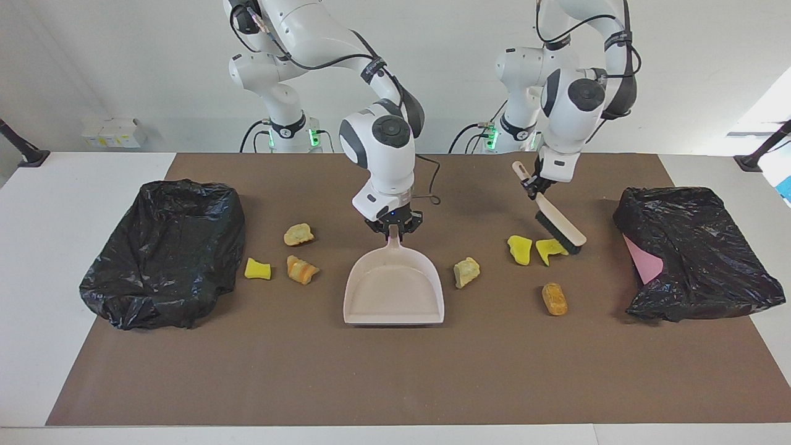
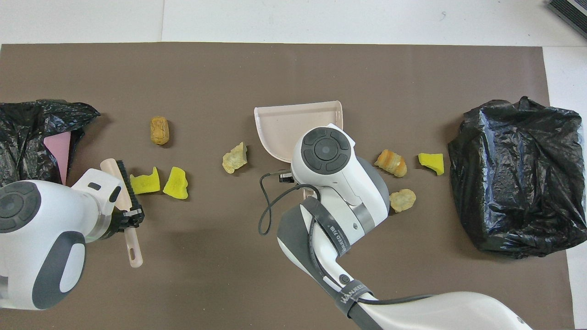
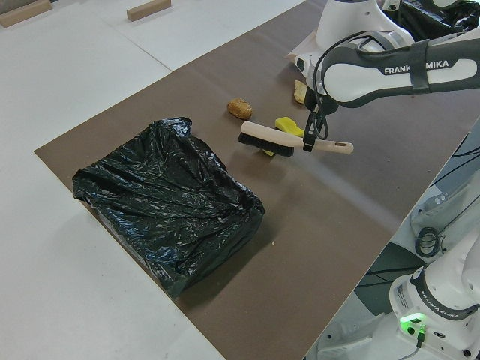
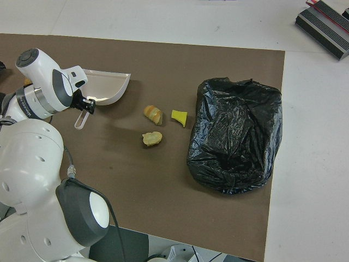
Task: Sweep and dump trash in bin
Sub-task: 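Lift the brush with the left gripper while the right gripper positions the dustpan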
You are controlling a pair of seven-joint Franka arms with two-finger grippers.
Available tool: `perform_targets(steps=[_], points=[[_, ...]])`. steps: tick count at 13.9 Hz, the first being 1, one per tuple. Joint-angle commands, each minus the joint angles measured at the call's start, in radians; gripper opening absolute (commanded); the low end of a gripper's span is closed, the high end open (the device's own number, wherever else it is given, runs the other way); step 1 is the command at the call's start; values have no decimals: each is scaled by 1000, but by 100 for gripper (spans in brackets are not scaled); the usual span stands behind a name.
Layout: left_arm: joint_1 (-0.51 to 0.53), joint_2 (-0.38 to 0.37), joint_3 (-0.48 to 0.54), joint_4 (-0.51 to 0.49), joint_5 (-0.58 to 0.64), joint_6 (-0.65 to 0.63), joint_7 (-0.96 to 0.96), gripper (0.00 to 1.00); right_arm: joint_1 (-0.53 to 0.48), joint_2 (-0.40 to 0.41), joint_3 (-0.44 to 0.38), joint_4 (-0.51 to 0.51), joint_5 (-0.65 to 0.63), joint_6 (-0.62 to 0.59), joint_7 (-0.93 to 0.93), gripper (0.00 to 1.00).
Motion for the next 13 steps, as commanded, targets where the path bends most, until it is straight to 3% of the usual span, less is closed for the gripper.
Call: perform_targets(steps=[1,5,10,13], points=[[31,67,-11,23,11,58,112,0,-53,-33,5,-4,-25,-60,-241,0],[-11,204,-19,132,11,62,139,0,-110,-30,6,-6,-61,-92,-703,0],[-120,242,-20,177,8,74,145,0,-156,-20,6,-3,-124,-90,-1025,0],[-199,244,-23,177,6,71,211,0,-156,-19,6,-4,-136,-90,-1112,0]])
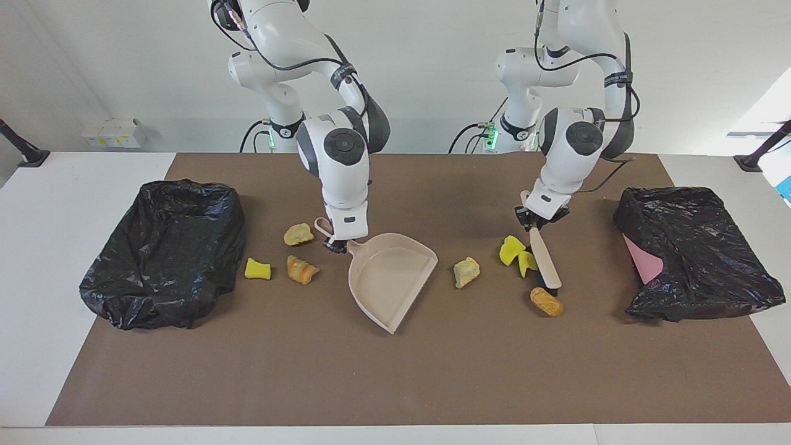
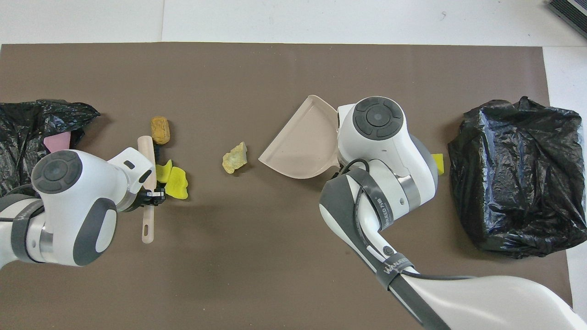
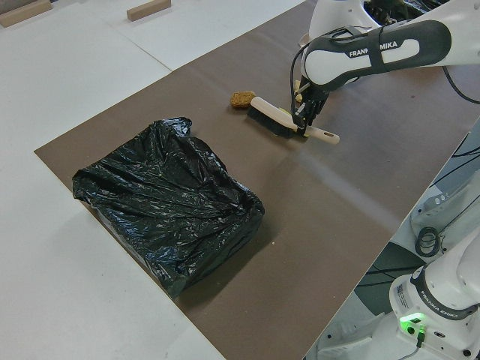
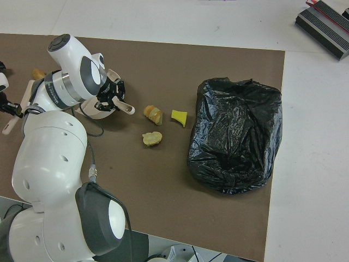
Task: Sweep and dump trash in bin
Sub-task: 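Lift the brush with the left gripper while the right gripper positions the dustpan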
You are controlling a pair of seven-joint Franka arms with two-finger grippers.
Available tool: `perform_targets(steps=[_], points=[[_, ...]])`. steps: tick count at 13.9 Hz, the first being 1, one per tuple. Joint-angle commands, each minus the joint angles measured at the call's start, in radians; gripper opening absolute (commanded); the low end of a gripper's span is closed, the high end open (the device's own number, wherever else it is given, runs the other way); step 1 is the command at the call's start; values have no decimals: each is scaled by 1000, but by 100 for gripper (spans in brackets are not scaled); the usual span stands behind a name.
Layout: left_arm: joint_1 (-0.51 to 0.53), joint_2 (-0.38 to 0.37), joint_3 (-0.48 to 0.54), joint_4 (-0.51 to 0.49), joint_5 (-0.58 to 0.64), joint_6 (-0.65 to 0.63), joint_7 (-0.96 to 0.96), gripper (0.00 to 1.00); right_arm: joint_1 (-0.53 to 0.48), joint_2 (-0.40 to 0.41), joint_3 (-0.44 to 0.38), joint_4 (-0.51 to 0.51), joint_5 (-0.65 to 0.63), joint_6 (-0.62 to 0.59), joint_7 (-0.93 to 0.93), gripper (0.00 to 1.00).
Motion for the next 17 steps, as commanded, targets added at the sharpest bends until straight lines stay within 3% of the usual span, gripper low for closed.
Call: perform_targets(steps=[1,5,7,13,17], points=[[-81,31,9,12,3,13,40,0,-7,-4,9,-5,-37,-4,-68,0],[-178,51,7,50,-118,14,30,0,5,-14,9,-22,-80,-24,-221,0],[-192,57,12,102,-121,-28,28,0,-1,-15,9,-23,-89,-24,-287,0],[-69,82,20,261,-23,-156,107,0,5,-16,10,-54,-131,-16,-361,0],[40,140,20,347,93,-136,221,0,5,-16,10,-71,-132,-4,-370,0]])
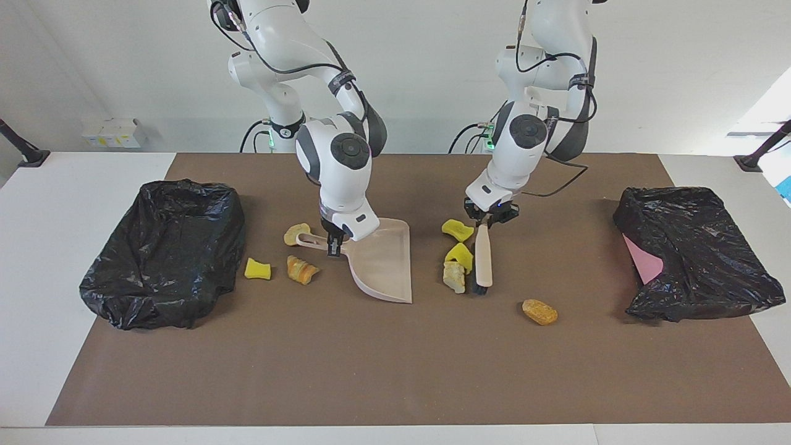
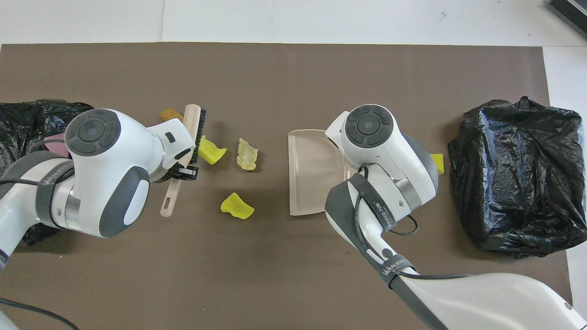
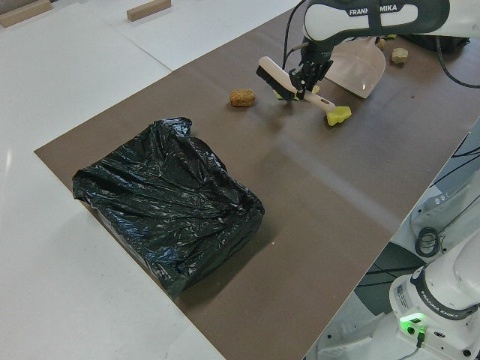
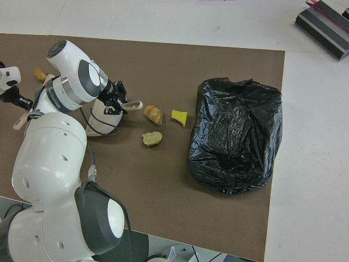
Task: Sweep and dump trash in bin
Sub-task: 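Lift the brush with the left gripper while the right gripper positions the dustpan, then move the brush with the left gripper behind the farthest debris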
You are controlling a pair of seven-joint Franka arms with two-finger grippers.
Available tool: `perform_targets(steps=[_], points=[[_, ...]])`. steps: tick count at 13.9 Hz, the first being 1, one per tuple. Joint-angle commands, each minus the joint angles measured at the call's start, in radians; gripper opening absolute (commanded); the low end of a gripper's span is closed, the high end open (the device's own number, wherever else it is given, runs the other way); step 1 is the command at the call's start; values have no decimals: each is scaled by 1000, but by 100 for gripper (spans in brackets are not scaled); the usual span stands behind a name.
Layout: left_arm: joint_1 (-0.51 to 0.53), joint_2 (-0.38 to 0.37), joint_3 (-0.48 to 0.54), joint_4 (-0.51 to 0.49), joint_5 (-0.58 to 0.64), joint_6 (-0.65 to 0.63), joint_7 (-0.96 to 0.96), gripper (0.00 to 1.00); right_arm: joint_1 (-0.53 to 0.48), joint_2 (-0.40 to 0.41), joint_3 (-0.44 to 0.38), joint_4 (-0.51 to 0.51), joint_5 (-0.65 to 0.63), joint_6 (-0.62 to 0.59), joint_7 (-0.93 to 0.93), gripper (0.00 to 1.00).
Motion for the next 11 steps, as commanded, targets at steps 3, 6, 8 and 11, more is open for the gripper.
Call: perform_targets(steps=[3,6,8,11], points=[[98,101,-7,96,74,37,108,0,-8,-21,7,-48,-19,23,-37,0],[109,184,-7,155,81,70,113,0,-11,-21,7,-51,-19,34,-37,0],[100,178,-7,137,89,56,113,0,-11,-15,7,-56,-19,58,-37,0],[73,132,-12,67,87,-1,110,0,-14,-15,7,-65,-21,77,-37,0]])
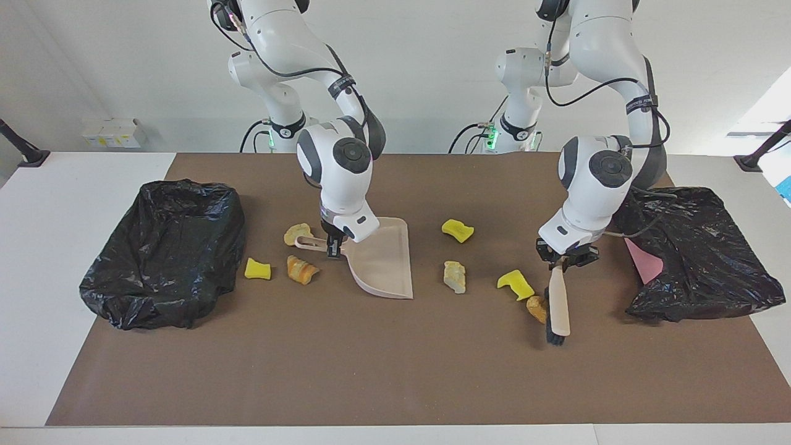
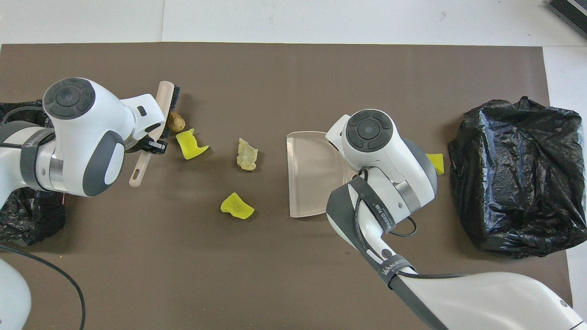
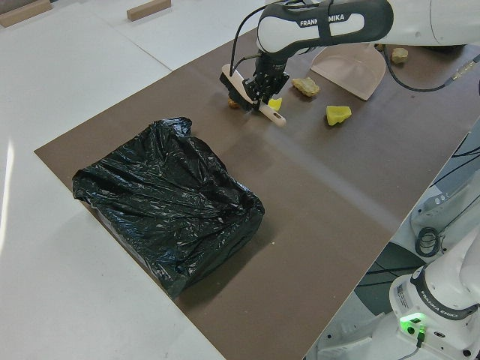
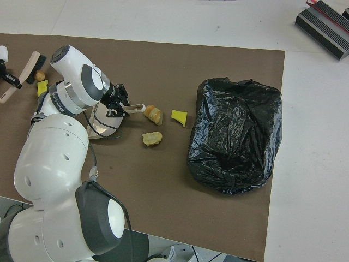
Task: Sweep and dump trash in bin
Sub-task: 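Move the brush with the left gripper behind the farthest debris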
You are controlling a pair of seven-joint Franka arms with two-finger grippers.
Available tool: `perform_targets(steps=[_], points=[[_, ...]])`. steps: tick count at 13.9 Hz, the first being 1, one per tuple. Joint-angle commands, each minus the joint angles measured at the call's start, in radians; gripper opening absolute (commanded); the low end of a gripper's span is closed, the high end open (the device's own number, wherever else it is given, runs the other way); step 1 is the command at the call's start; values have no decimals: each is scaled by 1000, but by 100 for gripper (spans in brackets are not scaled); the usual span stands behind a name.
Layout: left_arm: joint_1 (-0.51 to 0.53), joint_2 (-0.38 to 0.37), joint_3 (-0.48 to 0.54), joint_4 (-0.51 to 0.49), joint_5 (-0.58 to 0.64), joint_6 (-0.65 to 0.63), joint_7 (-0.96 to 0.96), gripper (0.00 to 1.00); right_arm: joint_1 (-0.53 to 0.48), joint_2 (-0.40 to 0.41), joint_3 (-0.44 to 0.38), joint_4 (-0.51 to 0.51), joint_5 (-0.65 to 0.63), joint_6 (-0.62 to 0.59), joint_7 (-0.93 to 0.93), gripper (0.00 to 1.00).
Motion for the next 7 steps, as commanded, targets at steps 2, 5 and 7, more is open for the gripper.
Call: perform_targets(steps=[2,5,7], points=[[-35,-36,3,-17,14,-90,8,0,-16,-16,9,-34,-18,31,-35,0],[-25,-64,0,69,14,-199,19,0,-28,-13,7,-39,-18,51,-54,0],[-18,-59,4,96,17,-175,27,0,-28,-15,7,-42,-18,51,-54,0]])
